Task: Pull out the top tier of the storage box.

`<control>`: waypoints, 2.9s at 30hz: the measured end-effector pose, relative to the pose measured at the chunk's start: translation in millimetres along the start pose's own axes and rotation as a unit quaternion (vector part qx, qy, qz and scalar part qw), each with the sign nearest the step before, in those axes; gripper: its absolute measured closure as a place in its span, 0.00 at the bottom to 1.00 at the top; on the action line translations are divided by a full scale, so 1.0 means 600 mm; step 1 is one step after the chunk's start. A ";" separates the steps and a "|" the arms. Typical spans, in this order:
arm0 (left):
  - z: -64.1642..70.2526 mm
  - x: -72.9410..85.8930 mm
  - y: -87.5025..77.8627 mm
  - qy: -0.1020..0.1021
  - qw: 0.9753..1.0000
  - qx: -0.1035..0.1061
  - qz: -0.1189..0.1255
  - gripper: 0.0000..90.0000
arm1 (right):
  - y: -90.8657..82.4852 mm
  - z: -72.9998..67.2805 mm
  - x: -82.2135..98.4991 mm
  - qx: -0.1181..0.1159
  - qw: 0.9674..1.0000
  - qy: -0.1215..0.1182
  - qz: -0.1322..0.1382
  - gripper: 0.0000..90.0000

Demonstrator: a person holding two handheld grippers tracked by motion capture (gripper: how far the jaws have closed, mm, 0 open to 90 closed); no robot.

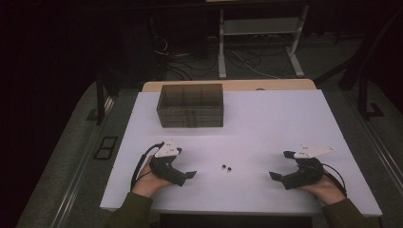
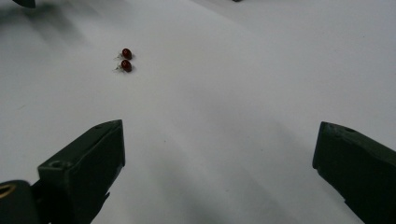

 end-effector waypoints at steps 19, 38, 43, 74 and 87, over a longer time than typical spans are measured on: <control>-0.011 -0.007 -0.005 -0.005 1.000 -0.007 0.010 0.00 | 0.003 -0.002 0.000 -0.003 1.000 -0.002 0.001 0.02; -0.018 -0.023 -0.004 -0.003 1.000 -0.011 0.027 0.00 | 0.004 -0.007 0.001 -0.007 1.000 -0.007 0.005 0.02; -0.017 -0.026 -0.006 -0.002 0.999 -0.013 0.030 0.00 | 0.003 -0.008 0.000 -0.009 1.000 -0.005 0.008 0.02; -0.038 -0.043 -0.006 -0.014 0.999 -0.012 0.050 0.00 | 0.003 -0.005 -0.001 -0.012 1.000 -0.002 0.012 0.02; -0.036 -0.056 0.004 -0.012 0.998 -0.048 0.036 0.06 | 0.003 -0.005 0.000 -0.011 1.000 -0.006 0.012 0.02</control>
Point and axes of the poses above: each handheld gripper's, and its own axes: y roughly forward along the jaws, x roughly out of its underside, z roughly to its right, the point moved 2 cm from there along y, roughly forward along the jaws, and after that the axes turned 9 degrees about -z, right-handed, at the moved point
